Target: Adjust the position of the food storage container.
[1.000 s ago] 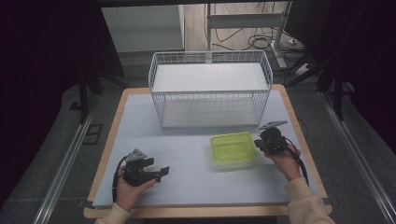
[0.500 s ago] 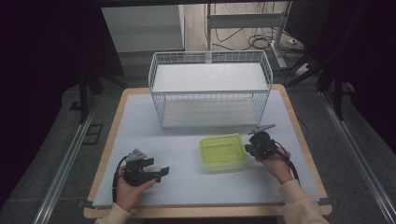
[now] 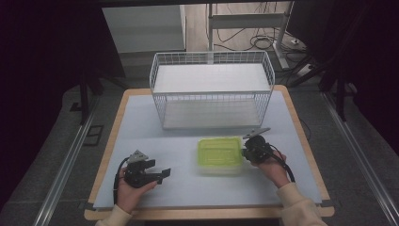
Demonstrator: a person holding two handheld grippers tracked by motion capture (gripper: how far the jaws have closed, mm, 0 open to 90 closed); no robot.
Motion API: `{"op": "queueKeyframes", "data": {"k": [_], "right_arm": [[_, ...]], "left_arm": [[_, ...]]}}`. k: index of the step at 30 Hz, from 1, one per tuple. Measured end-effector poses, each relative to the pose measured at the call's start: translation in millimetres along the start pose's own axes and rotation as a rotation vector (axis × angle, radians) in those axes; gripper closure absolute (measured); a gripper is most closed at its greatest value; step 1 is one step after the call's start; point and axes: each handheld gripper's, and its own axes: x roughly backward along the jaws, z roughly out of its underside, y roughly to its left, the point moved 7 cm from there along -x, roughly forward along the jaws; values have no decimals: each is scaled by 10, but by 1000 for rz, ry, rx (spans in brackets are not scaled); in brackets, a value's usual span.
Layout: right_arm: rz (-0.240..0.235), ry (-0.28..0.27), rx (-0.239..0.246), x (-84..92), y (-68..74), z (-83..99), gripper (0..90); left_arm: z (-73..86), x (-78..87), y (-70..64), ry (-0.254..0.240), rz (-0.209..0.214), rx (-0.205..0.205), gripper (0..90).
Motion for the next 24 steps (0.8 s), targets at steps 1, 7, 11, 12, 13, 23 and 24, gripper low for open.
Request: {"op": "queueKeyframes", "data": {"k": [1,7,11,12,13,23,24], "right_arm": [[-2,-3,-1,-6,5,-3,900],[-18,-12,-2,-57,42,-14,900],[-25,-10,2,-89,80,-22,900],[-25,-12,4,-97,87,-24,900],[-25,-11,5,-104,94,-24,900],[-24,-15,4,-144,109,-21,900],[-25,-15,4,-148,108,-20,900]], "left_arm": [[0,-1,-1,0,0,0,190],[1,-3,-2,1,0,-2,190],[0,-2,-3,0,0,-1,190],[0,-2,-2,0,0,-1,190],[1,-2,-1,1,0,-1,189],[-1,1,0,-2,0,0,190],[-2,1,-1,-2,0,0,190]]}}
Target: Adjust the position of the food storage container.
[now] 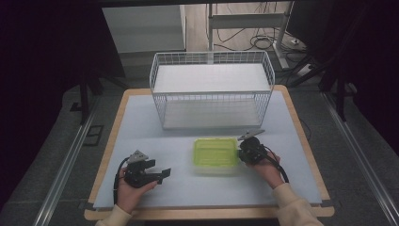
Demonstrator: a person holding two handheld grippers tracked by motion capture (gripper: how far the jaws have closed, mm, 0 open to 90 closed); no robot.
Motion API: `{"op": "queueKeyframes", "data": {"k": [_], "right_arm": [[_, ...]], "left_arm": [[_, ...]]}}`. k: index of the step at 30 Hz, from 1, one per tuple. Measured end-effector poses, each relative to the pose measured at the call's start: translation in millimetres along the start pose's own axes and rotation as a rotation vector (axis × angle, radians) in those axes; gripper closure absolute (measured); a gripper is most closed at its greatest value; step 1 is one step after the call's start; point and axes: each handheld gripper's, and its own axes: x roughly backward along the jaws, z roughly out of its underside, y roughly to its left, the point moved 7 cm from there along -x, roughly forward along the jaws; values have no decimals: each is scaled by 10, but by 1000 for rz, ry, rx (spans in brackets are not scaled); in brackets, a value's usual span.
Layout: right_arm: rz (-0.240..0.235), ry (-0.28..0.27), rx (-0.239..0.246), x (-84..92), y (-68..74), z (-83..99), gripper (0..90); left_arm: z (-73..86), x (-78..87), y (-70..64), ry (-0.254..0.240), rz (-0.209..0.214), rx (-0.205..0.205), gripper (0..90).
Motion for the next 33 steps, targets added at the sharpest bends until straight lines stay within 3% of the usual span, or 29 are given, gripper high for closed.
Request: {"op": "queueKeyframes", "data": {"k": [6,13,23,25,28,29,30,33], "right_arm": [[19,-15,-23,61,-73,18,900],[29,-75,-76,313,-213,86,900],[-27,-146,-165,605,-309,282,869],[-37,-154,-171,626,-319,290,823],[-49,-174,-174,647,-309,271,670],[-49,-174,-174,647,-309,271,670],[-61,-185,-180,654,-301,254,545],[-72,-194,-196,662,-305,243,447]], "left_arm": [[-9,14,6,-8,0,6,190],[-20,35,12,-15,-1,10,190],[-44,54,19,-22,0,18,189],[-49,58,17,-22,3,22,190],[-92,78,10,-20,19,38,197],[-92,78,10,-20,19,38,201],[-119,87,5,-18,28,47,203],[-162,103,-5,-11,40,65,212]]}}
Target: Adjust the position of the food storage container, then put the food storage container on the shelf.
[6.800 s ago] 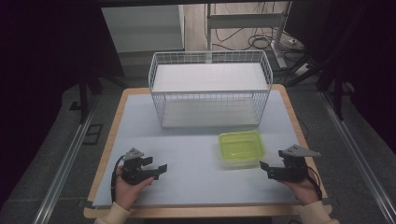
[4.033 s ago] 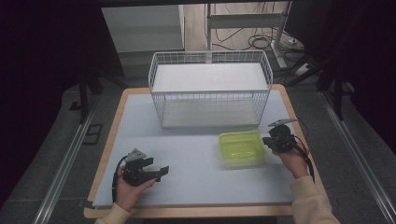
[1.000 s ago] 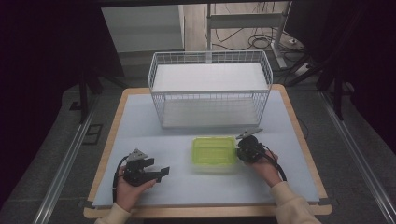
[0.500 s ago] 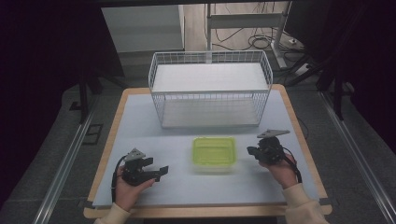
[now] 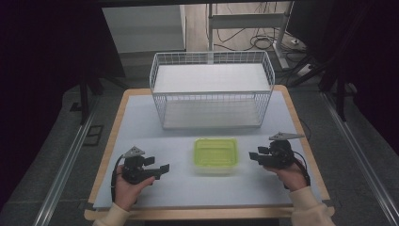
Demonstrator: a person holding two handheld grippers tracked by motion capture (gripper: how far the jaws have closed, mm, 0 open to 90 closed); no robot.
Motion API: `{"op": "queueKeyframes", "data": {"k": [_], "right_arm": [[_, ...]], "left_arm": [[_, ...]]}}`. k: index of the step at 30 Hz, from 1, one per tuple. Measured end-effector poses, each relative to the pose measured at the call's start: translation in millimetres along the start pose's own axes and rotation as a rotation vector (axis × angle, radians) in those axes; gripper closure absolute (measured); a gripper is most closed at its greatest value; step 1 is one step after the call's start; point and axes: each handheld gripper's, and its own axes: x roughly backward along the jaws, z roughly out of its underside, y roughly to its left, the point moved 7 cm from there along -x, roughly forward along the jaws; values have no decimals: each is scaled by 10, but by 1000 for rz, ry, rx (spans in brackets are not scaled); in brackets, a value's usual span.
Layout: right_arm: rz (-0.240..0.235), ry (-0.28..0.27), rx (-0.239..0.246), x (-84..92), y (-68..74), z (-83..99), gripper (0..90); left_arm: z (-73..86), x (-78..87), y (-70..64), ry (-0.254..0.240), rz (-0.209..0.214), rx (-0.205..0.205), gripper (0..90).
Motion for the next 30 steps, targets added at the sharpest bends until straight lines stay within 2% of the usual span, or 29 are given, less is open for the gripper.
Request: {"op": "queueKeyframes", "data": {"k": [2,8,18,24,28,30], "right_arm": [[-13,-5,-8,7,0,-7,391],[-42,-38,-51,49,0,-54,342],[-84,-61,-90,58,4,-145,370],[-107,-56,-118,-1,4,-198,385],[-114,-34,-134,-86,18,-220,400],[-116,-24,-138,-128,27,-225,408]], "left_arm": [[-27,2,-16,6,13,9,219],[-153,-73,-96,34,50,27,227],[-383,-225,-180,53,105,53,242],[-499,-354,-222,70,135,70,252],[-526,-434,-234,88,145,77,264],[-550,-494,-261,104,163,87,266]]}}
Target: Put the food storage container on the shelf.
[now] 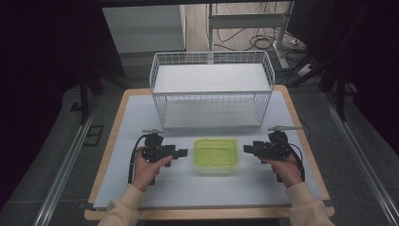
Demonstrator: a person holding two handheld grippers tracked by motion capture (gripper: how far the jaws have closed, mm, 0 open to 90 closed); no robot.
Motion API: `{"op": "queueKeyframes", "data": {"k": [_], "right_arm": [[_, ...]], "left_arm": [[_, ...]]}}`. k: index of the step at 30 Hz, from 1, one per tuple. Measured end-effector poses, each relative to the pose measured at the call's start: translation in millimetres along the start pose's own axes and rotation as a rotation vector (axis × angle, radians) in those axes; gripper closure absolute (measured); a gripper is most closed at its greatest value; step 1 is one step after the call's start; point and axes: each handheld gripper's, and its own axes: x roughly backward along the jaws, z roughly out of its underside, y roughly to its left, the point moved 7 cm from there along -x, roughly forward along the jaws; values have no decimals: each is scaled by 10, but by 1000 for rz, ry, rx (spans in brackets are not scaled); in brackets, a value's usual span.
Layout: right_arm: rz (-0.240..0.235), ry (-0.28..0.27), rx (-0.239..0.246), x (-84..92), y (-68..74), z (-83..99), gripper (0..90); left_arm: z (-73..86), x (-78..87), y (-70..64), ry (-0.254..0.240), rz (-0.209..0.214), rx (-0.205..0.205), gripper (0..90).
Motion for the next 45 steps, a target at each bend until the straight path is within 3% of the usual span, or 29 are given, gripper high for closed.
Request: {"op": "queueKeyframes", "data": {"k": [17,30,33,39,45], "right_arm": [[-33,79,-86,-319,-11,-16,457],[-91,126,-115,-384,67,93,550],[-108,137,-127,-404,74,117,590],[-157,147,-162,-424,110,147,692],[-164,131,-189,-370,156,134,765]], "left_arm": [[-68,-346,-2,81,55,52,319],[-29,-438,-2,87,97,90,384],[-10,-469,-16,99,99,83,440],[38,-504,-58,128,124,73,674],[35,-439,-119,106,122,57,750]]}}
